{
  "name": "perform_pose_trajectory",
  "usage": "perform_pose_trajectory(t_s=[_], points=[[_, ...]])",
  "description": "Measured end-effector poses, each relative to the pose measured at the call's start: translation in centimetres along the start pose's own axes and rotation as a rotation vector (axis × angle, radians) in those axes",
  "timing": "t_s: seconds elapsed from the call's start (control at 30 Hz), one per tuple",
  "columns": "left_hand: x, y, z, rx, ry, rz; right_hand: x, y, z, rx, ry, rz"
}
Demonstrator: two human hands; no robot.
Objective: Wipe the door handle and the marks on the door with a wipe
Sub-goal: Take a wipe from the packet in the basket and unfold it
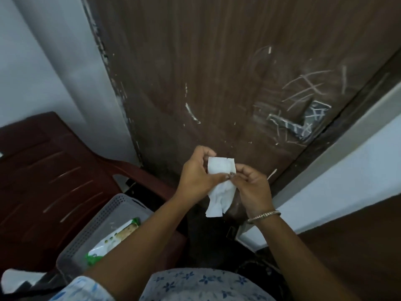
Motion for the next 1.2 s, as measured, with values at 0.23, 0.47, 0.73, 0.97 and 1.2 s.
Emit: perform_pose_trajectory(t_s=[0.23,0.47,0.73,0.97,1.2], points=[[1.0,-1.9,-3.5,0.019,0.075,0.022,0.5,0.5,4.1,0.352,0.084,-0.144],[1.1,-2.6,-4.4,0.260,-0.123,-0.108,0.7,0.8,5.8,0.533,0.146,-0.158],[0.2,-2.9,-4.7,0.047,0.016,0.021,0.3,1.5,5.0,0.411,0.130,-0.075],[-0.5,-3.8,-3.7,-0.132,0.094,0.093,-0.2,1.9,4.0,0.232,0.079,0.026],[-1.6,-3.7,-2.6,-0.246,0.135,0.126,-0.5,2.5,4.4,0.224,0.153,-0.003]])
Point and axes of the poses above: each hand's wrist, its own x-axis towards the middle knuckle, its own z-axis out of the back of the hand, y = z × x, the point moved 1 cm from there along x, towards the middle knuckle, and after that the axes turned 1 degree about z, right-handed, at the moved point
